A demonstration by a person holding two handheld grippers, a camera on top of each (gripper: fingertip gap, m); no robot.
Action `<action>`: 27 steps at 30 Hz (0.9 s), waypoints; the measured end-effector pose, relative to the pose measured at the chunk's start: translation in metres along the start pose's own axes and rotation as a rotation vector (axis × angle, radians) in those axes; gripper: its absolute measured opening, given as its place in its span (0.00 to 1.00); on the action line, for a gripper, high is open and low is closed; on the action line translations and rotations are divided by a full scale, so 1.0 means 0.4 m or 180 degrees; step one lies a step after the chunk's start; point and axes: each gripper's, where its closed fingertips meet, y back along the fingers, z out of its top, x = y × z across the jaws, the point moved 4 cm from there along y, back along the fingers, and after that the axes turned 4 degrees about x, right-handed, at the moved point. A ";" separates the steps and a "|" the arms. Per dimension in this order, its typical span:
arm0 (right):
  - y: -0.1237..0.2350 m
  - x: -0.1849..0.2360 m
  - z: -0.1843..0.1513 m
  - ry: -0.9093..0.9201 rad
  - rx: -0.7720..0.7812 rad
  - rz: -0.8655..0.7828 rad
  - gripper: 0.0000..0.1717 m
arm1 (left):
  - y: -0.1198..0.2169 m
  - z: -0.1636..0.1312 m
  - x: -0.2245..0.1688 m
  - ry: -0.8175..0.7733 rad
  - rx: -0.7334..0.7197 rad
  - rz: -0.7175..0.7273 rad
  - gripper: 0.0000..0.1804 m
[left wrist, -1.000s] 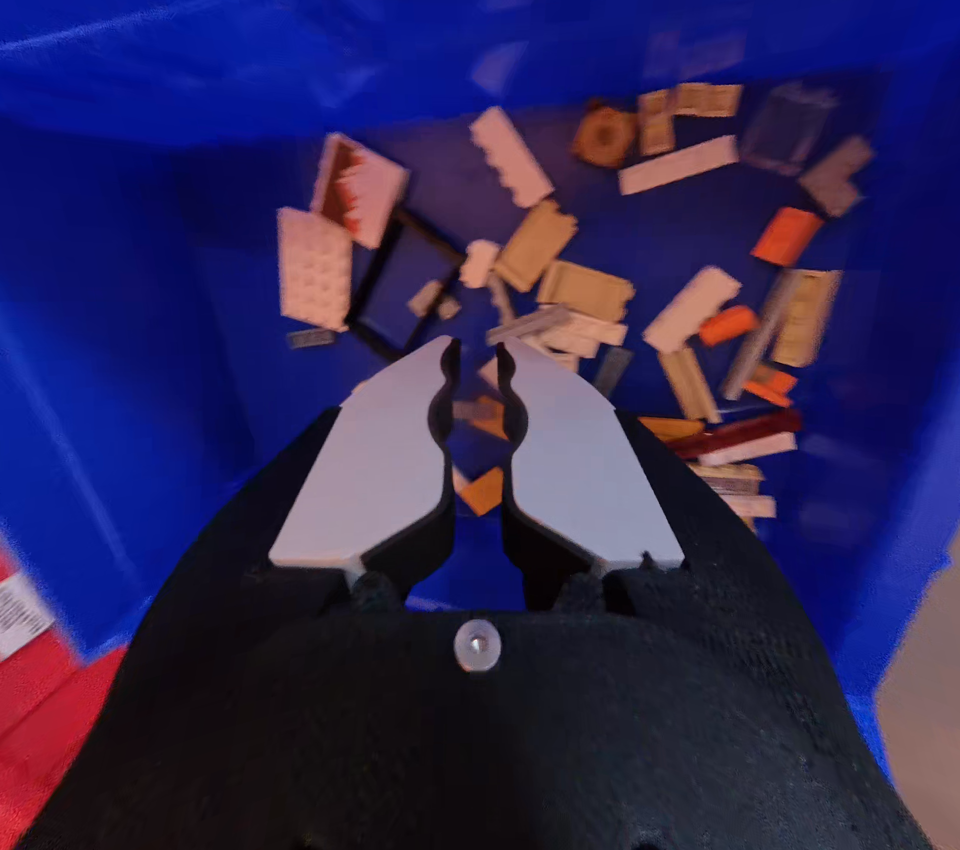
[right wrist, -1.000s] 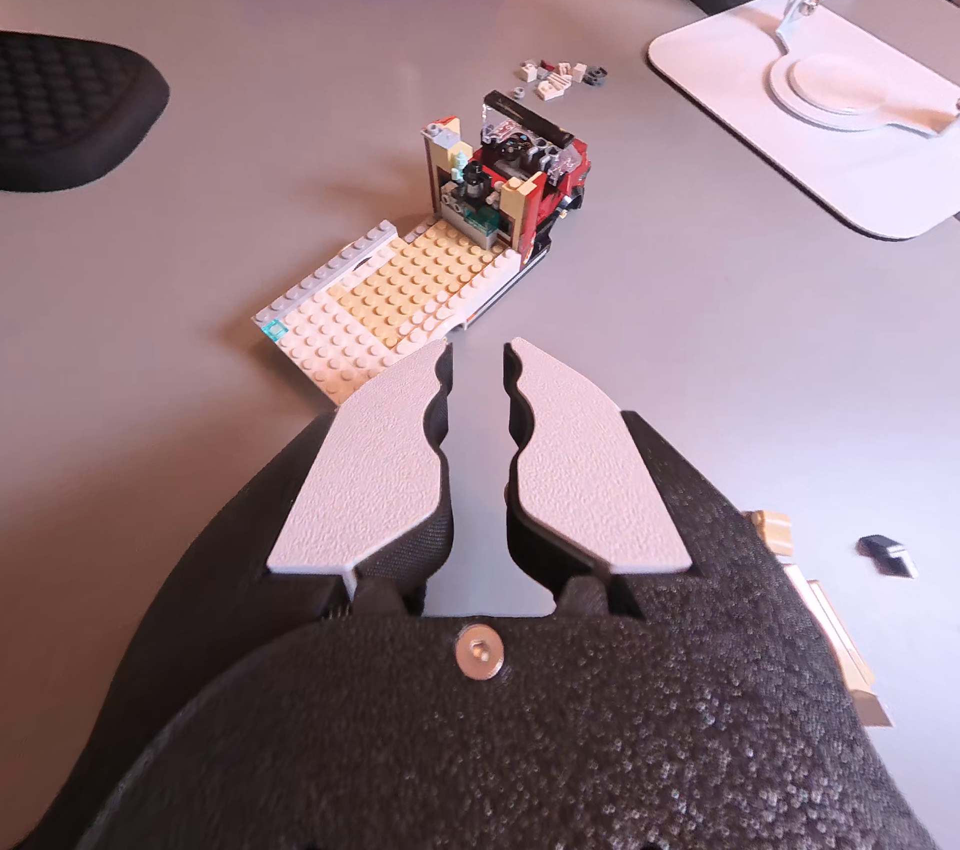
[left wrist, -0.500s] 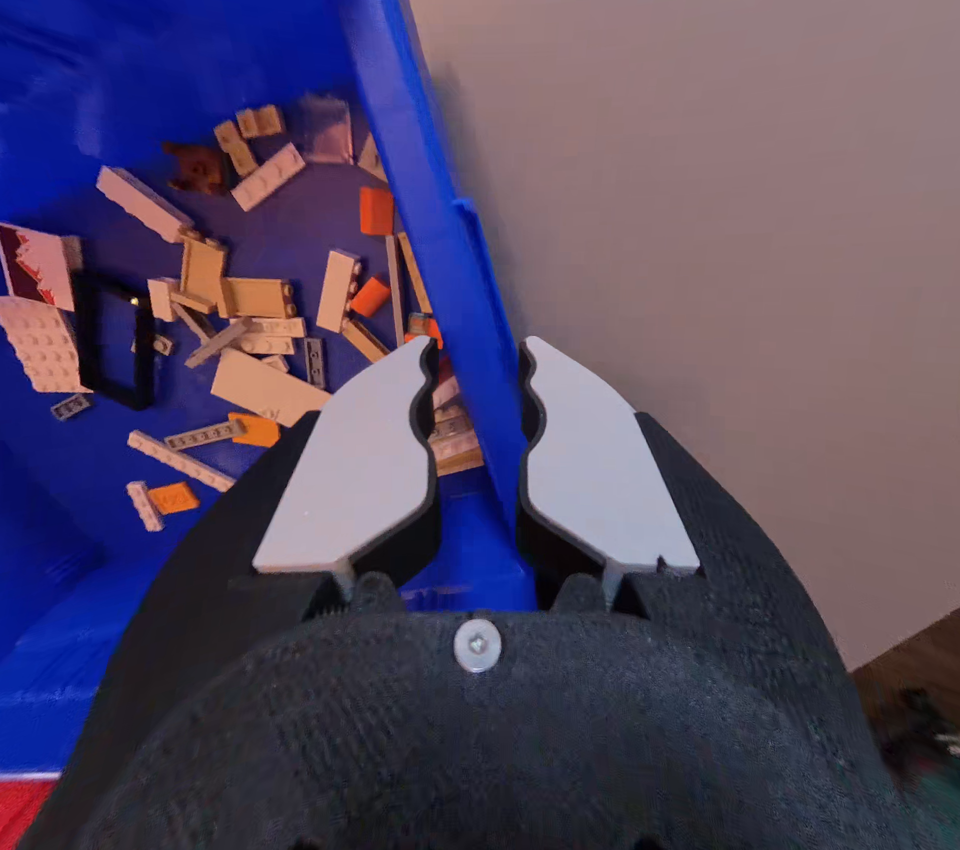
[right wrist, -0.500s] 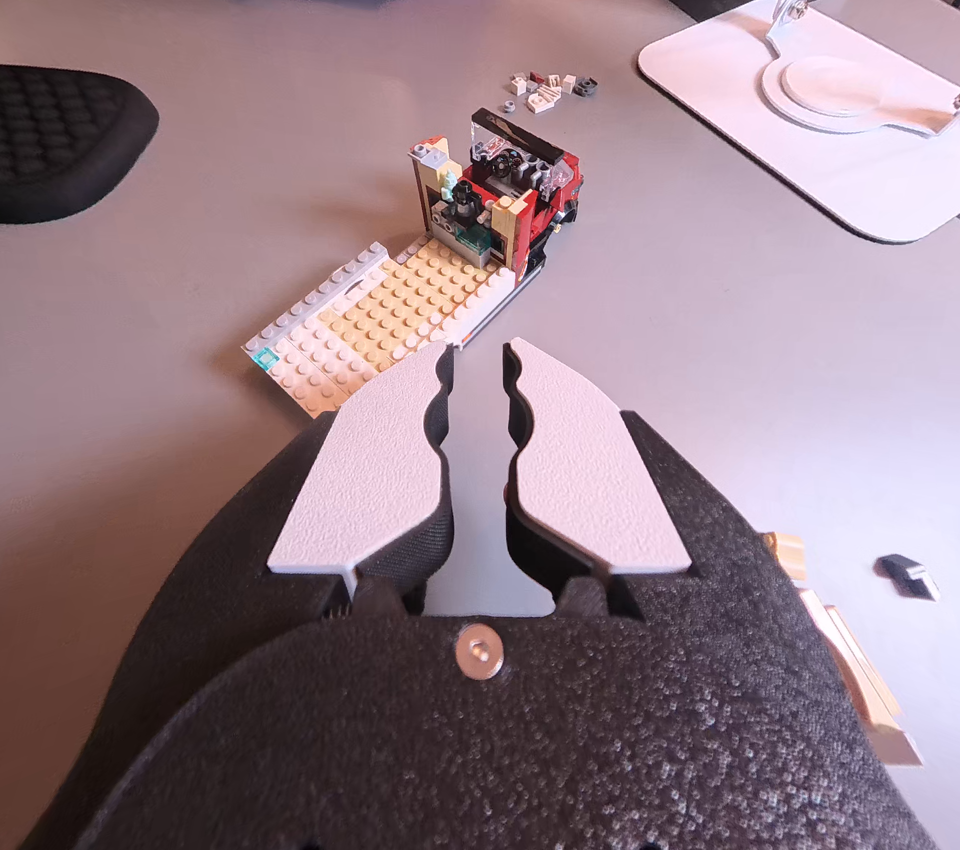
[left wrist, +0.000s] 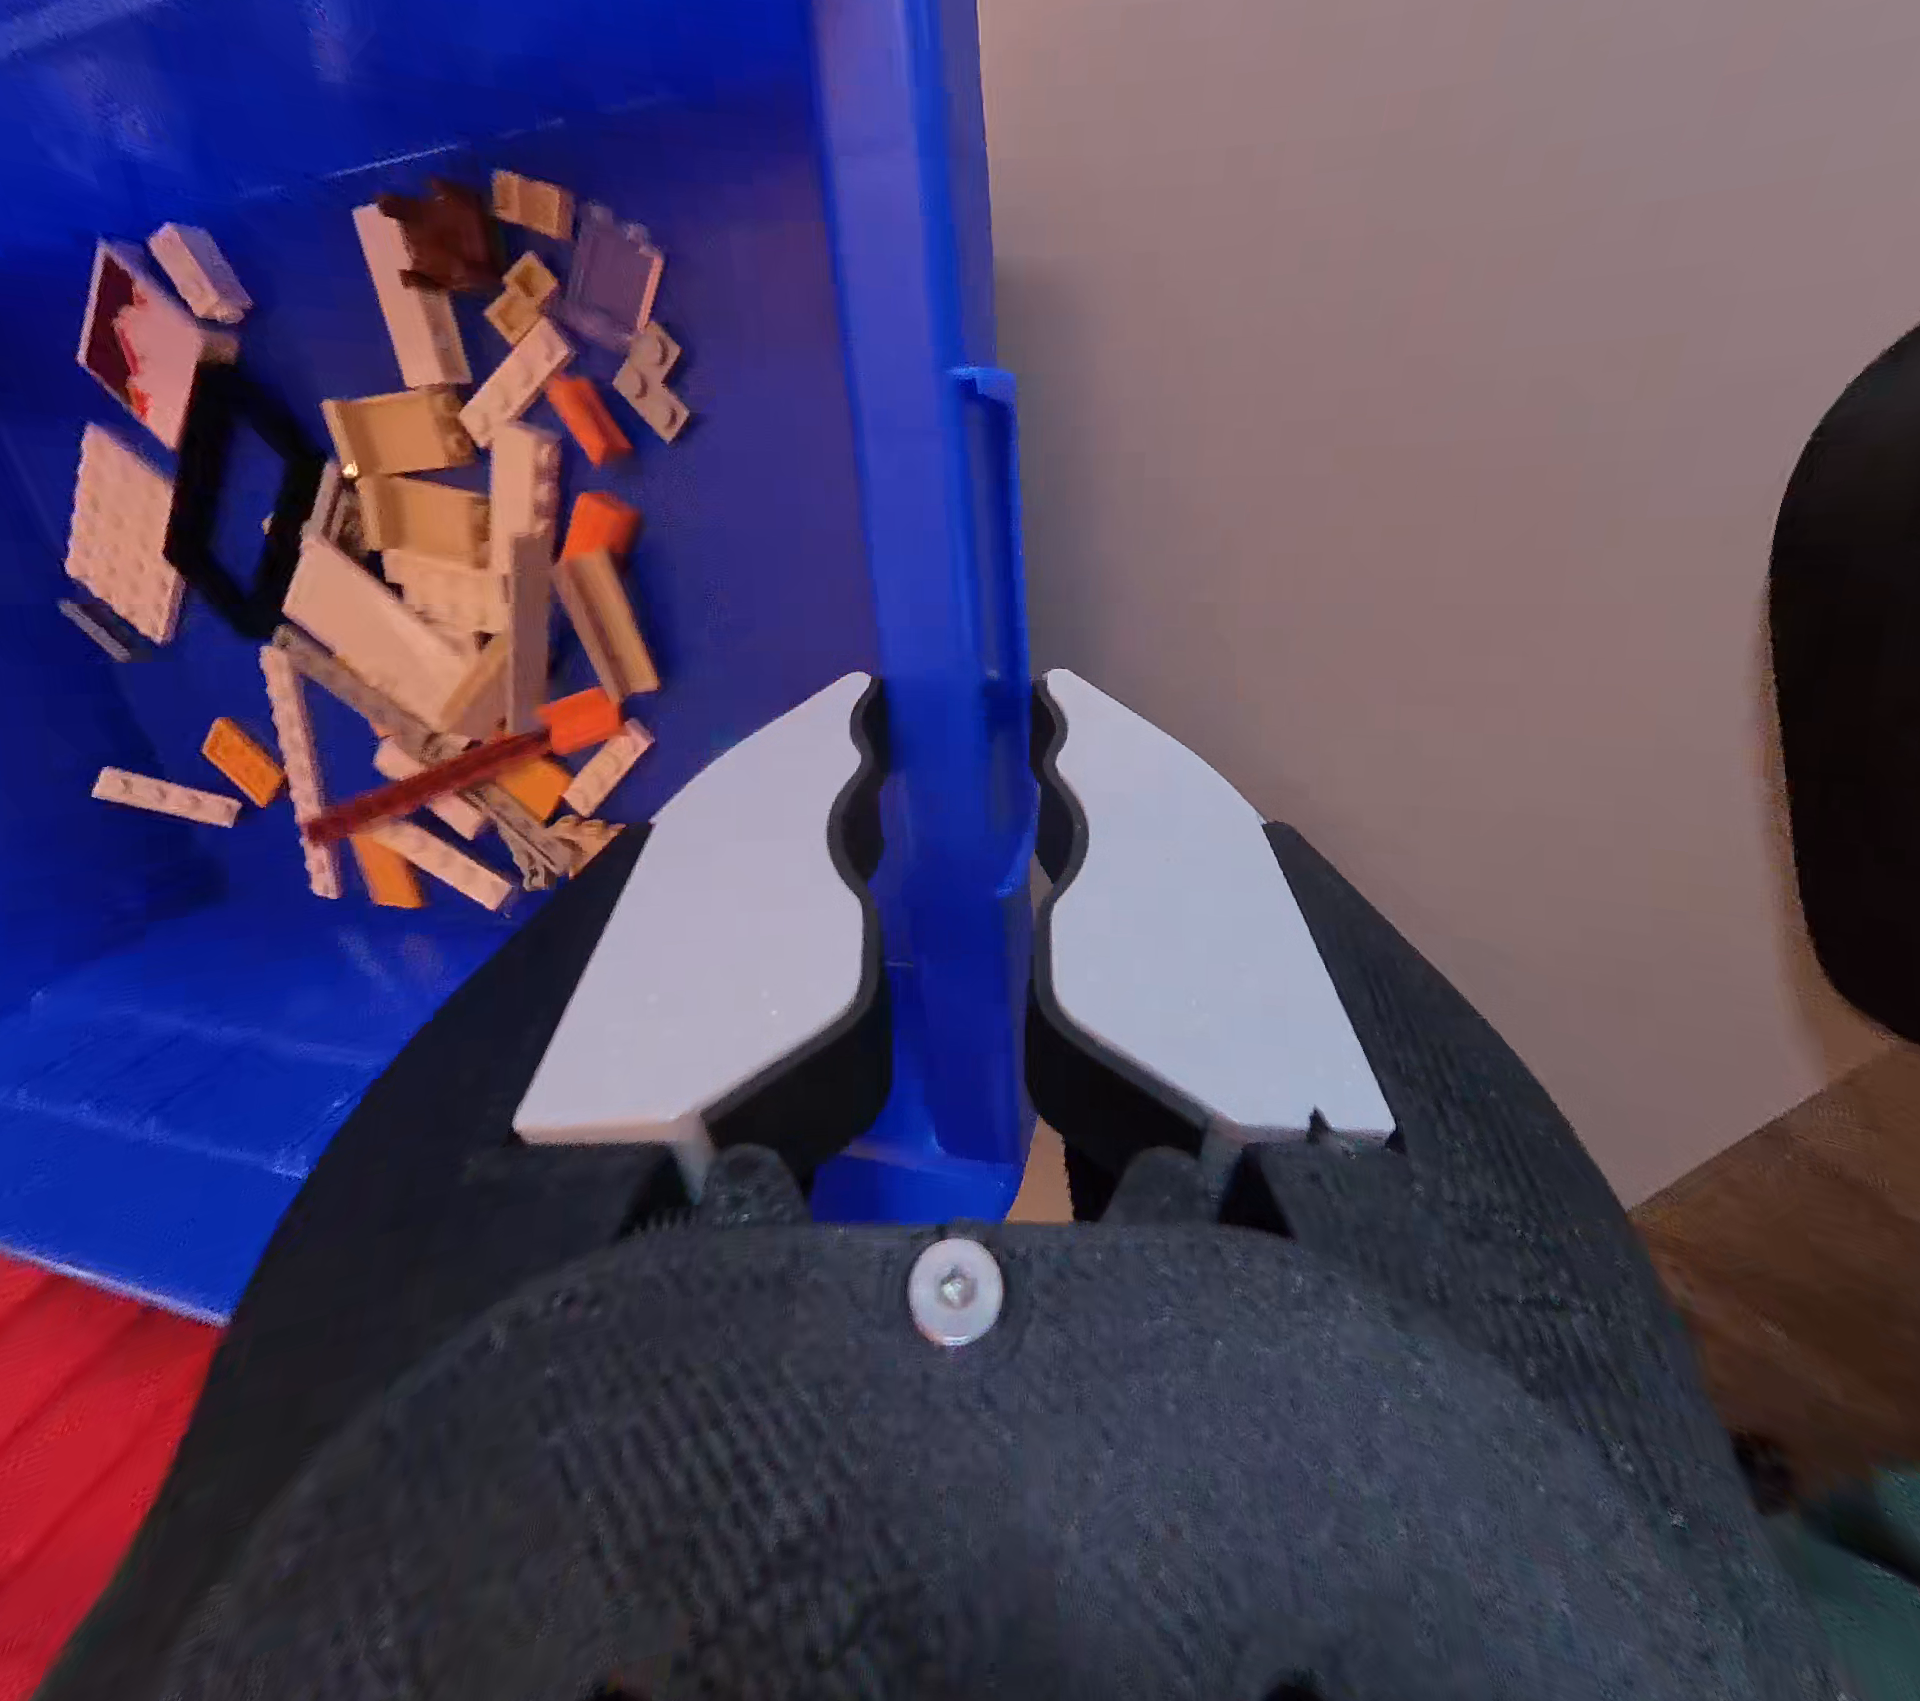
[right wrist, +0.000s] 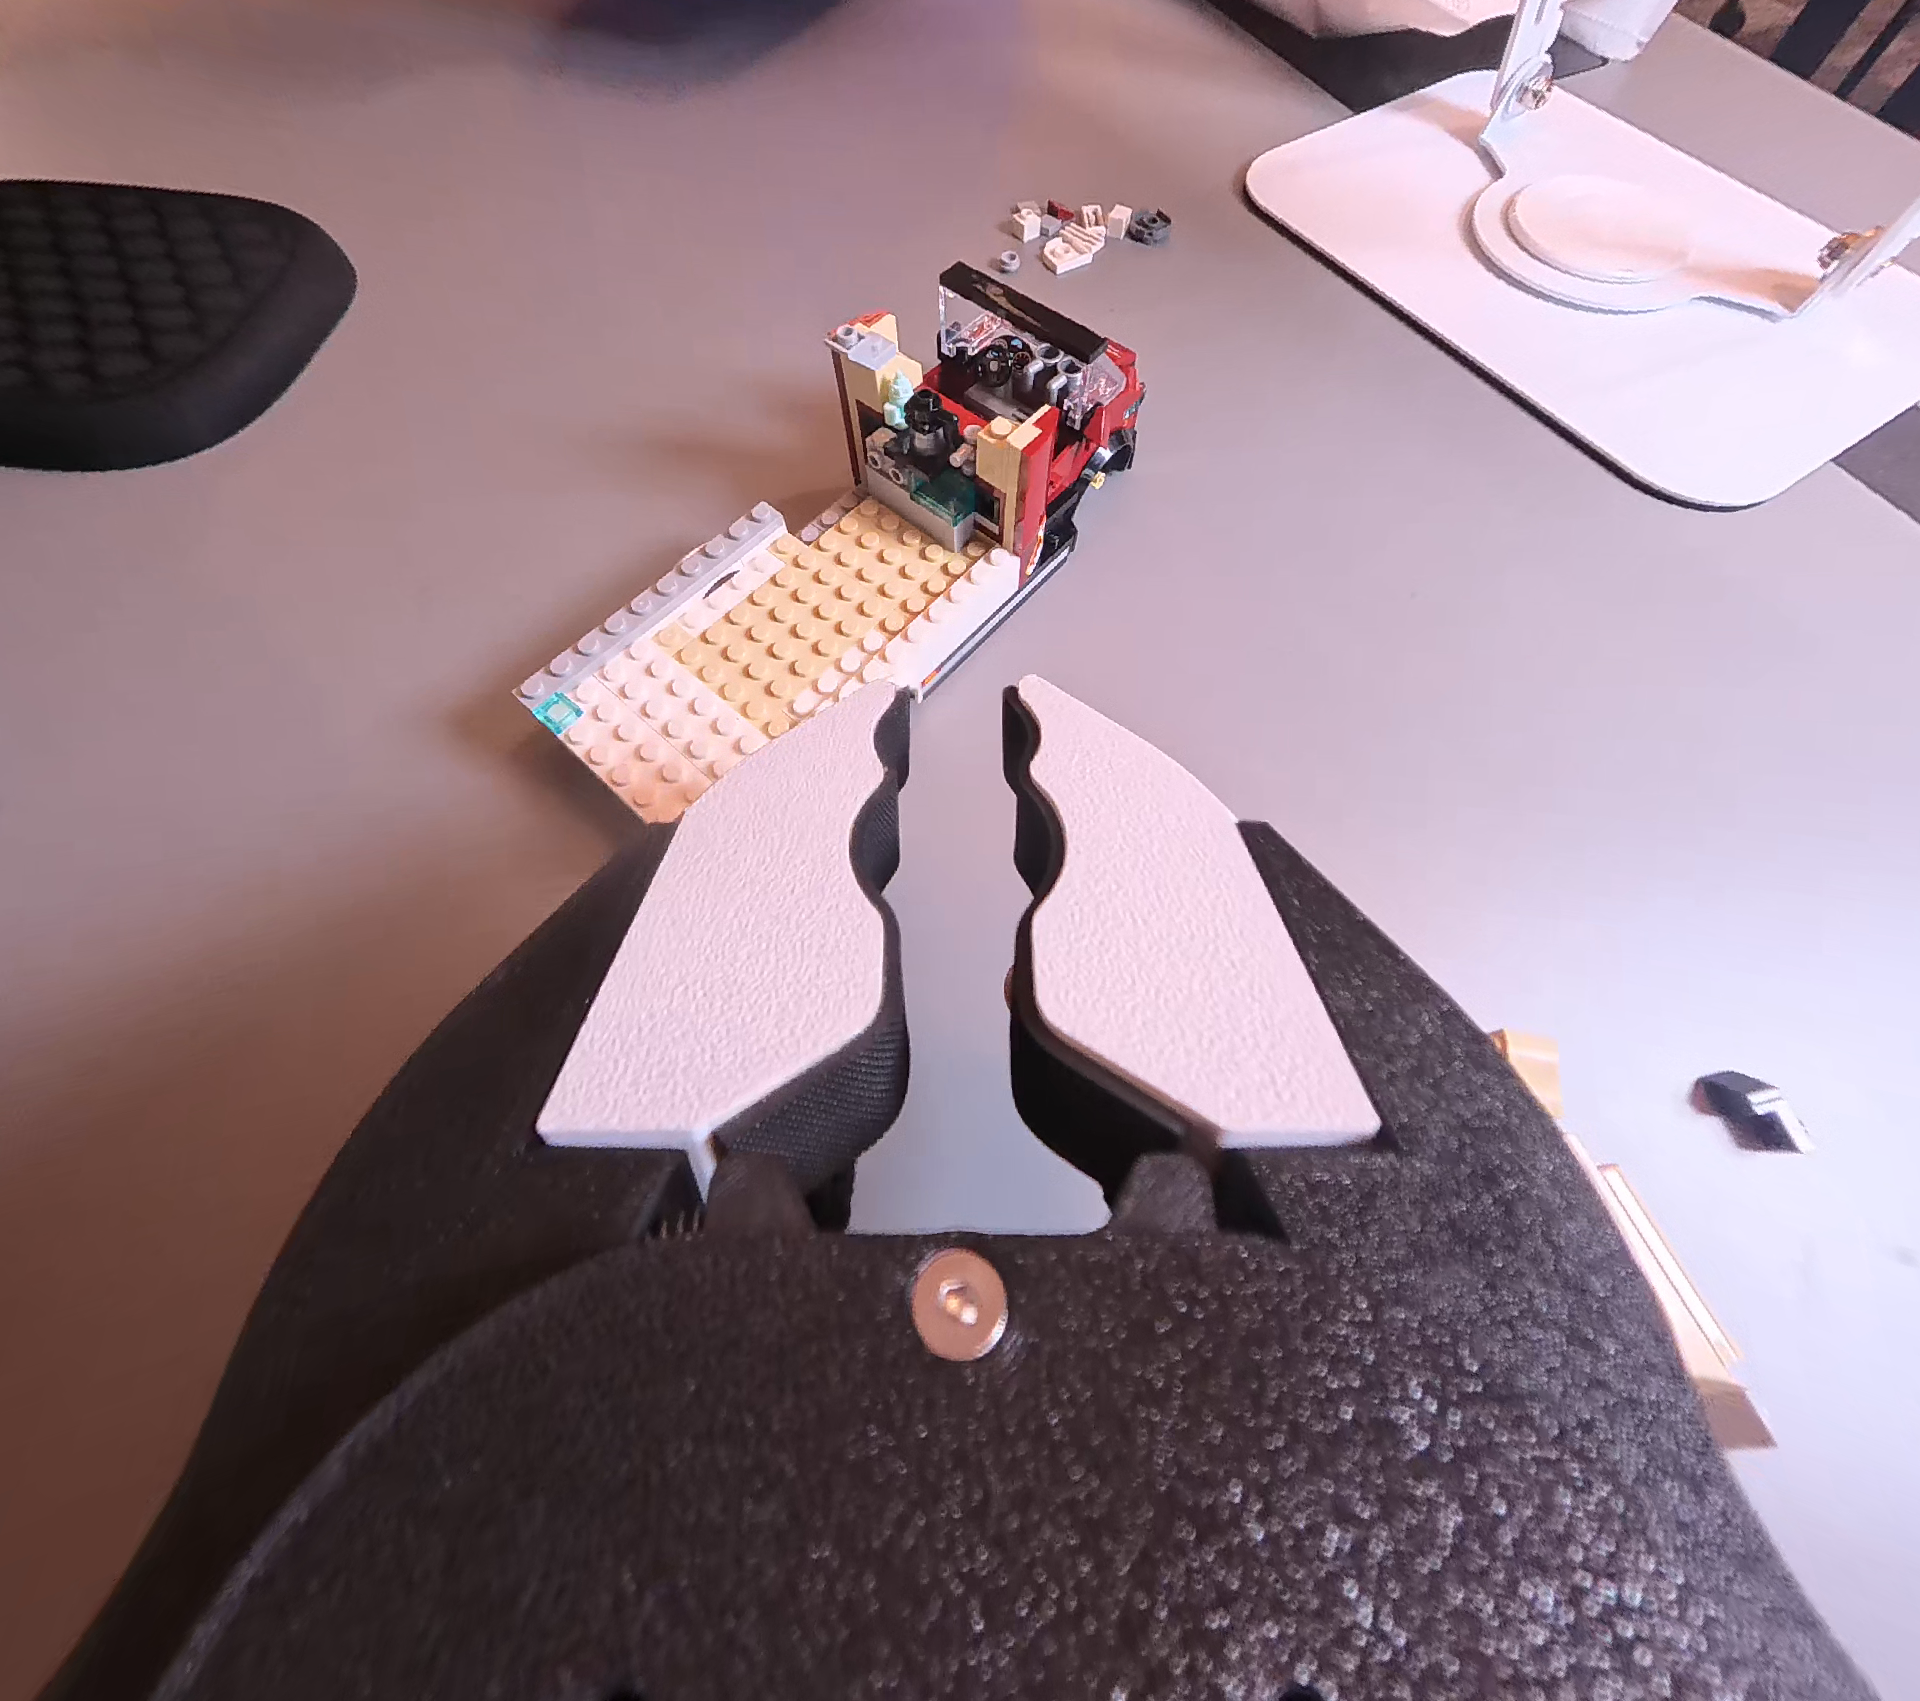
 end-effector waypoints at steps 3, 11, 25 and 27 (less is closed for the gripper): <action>0.000 -0.001 -0.002 -0.0063 -0.0044 0.0035 0.10 | -0.008 -0.006 -0.007 0.0028 -0.0014 -0.0022 0.14; -0.004 0.004 -0.006 -0.0015 0.0002 0.0051 0.10 | -0.055 -0.024 -0.054 -0.0019 0.0010 -0.0213 0.14; -0.008 0.000 -0.018 -0.0040 0.0035 0.0040 0.10 | 0.100 -0.059 0.170 0.0518 -0.0704 0.0599 0.17; -0.008 -0.001 -0.019 -0.0055 0.0033 0.0044 0.10 | 0.059 -0.059 0.154 0.0258 -0.0394 0.0413 0.12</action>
